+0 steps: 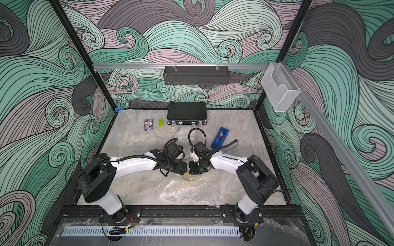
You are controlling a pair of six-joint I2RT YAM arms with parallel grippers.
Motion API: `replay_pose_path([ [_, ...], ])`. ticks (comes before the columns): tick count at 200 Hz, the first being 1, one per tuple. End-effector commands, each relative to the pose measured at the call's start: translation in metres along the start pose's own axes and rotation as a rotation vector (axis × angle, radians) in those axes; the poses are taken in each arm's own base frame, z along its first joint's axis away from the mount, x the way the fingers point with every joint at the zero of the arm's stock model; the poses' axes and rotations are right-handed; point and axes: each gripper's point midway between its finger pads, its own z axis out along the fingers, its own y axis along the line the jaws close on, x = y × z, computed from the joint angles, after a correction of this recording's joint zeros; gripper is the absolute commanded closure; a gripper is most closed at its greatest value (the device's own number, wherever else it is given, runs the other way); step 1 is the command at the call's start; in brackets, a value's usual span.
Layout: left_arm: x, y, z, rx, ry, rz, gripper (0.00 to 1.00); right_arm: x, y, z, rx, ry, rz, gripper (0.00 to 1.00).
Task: Wrap bowls in bubble wrap
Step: Wrap the bowl in bubble wrap.
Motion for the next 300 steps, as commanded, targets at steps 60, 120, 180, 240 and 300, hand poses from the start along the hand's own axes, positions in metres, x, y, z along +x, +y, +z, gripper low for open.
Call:
replay_pose_path([
  [60, 0.009, 0.007, 0.014, -0.007, 0.02, -0.022, 0.3, -0.026, -0.015, -0.087, 0.052, -0.298, 0.015, 0.47],
  [120, 0.009, 0.003, 0.014, 0.015, 0.018, -0.015, 0.31, -0.013, -0.143, -0.118, 0.291, -0.421, 0.438, 0.3],
  [180, 0.009, 0.005, 0.015, 0.007, 0.016, -0.019, 0.31, -0.02, -0.179, -0.094, 0.346, -0.378, 0.566, 0.31],
  [240, 0.01, 0.004, 0.015, 0.009, 0.013, -0.021, 0.31, -0.032, -0.154, -0.059, 0.115, -0.303, 0.565, 0.5],
  [300, 0.012, 0.006, 0.018, 0.003, 0.01, -0.032, 0.32, -0.055, -0.103, -0.092, -0.085, -0.434, 0.422, 0.89],
])
